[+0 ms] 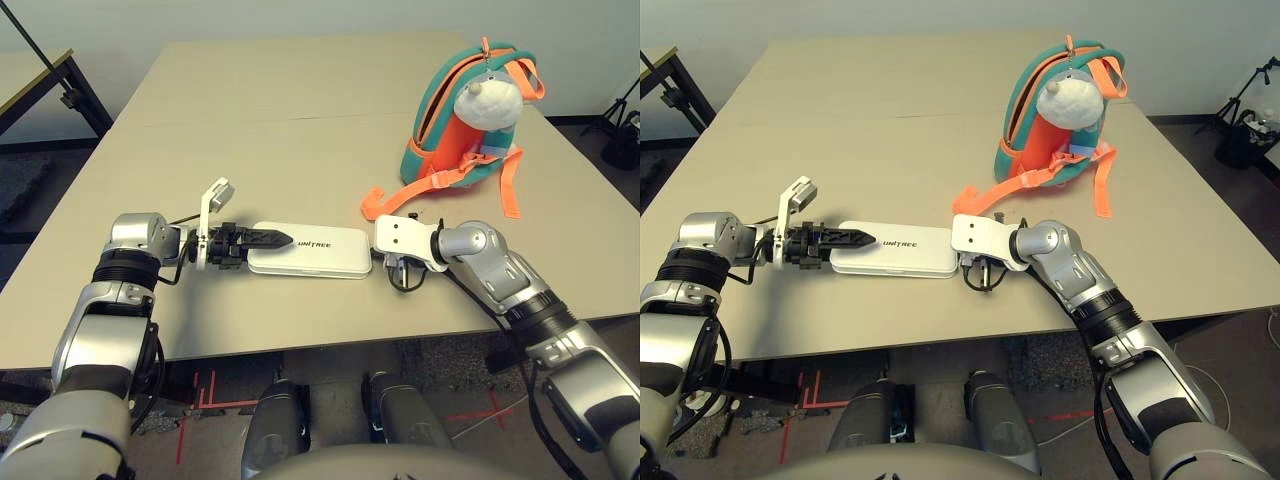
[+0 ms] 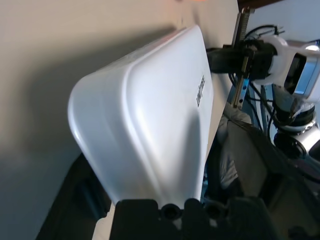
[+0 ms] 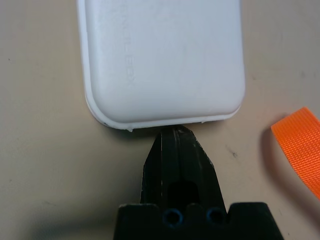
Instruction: Put the pencil case into the backpack and zip it.
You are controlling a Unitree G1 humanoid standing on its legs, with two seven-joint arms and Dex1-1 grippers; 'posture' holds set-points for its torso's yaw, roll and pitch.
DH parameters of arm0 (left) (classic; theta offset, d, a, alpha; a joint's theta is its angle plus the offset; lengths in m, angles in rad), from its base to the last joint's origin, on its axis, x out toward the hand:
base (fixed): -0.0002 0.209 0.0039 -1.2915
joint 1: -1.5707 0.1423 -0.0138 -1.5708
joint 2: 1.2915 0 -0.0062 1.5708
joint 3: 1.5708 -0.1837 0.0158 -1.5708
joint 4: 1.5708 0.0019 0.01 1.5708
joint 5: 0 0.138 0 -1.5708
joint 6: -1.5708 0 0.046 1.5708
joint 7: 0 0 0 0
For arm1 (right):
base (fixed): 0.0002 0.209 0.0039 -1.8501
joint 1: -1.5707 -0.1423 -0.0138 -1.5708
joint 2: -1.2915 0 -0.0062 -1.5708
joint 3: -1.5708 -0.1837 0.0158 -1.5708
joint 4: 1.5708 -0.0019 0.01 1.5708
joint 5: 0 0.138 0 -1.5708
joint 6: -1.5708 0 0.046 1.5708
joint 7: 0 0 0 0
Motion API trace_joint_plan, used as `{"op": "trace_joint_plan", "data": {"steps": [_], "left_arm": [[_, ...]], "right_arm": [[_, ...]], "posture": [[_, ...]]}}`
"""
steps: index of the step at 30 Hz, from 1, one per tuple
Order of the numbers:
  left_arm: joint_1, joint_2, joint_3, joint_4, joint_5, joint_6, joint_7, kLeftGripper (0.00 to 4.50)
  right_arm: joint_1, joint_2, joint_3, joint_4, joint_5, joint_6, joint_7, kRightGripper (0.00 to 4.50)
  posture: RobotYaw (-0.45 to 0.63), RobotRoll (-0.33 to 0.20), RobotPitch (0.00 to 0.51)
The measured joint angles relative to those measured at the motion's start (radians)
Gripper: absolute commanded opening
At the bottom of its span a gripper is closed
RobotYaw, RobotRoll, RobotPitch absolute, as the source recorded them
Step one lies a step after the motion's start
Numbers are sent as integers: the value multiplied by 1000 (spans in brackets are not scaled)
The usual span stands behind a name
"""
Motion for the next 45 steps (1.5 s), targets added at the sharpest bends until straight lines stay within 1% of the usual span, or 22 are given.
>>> {"op": "trace_joint_plan", "data": {"steps": [7,8,10,14,16,24,25,26,29,32,34,36,37,39,43,45], "left_arm": [[14,0,-9,-21,2,-56,-13,4323],[15,0,-9,-30,2,-57,-15,3943],[15,0,-8,-32,2,-57,-16,3327],[14,0,6,-35,-12,-46,-34,1844],[14,-2,16,-39,-26,-37,-50,1421],[13,-29,78,-37,-37,-24,4,1368],[10,-36,89,-37,-39,-24,13,1367],[8,-42,96,-37,-41,-24,23,1366],[4,-57,159,-41,-53,-60,66,1366],[-22,-69,267,-42,-65,-168,120,1365],[-46,-69,309,-51,-73,-203,141,1365],[-59,-70,332,-68,-79,-217,164,1365],[-61,-77,349,-76,-83,-222,177,1365],[-62,-84,366,-87,-95,-228,193,1365],[-62,-97,401,-165,-111,-267,238,1364],[-61,-100,408,-193,-113,-290,257,1364]], "right_arm": [[0,-1,0,0,0,0,1,0],[0,-2,0,0,0,0,1,0],[0,-2,0,0,0,0,1,0],[0,-4,0,0,0,0,2,0],[1,-5,1,0,0,0,2,0],[6,-14,1,-3,2,1,0,0],[9,-17,-3,-5,6,4,-1,383],[12,-20,-12,-7,12,10,-3,584],[32,-41,-64,-27,62,65,-1,1701],[48,-81,-153,-52,132,136,-4,2883],[50,-105,-214,-72,171,178,-11,3650],[52,-121,-273,-93,209,219,-28,4307],[55,-124,-313,-105,234,250,-44,4500],[58,-137,-375,-125,263,290,-80,4500],[95,-162,-528,-166,318,391,-188,4500],[107,-163,-572,-176,342,427,-225,4500]], "posture": [[-185,0,47],[-185,0,47],[-184,0,47],[-183,0,48],[-183,0,48],[-176,0,49],[-176,0,49],[-176,0,49],[-178,0,51],[-180,0,52],[-181,0,53],[-181,0,54],[-183,0,55],[-184,0,57],[-190,0,56],[-191,0,55]]}}
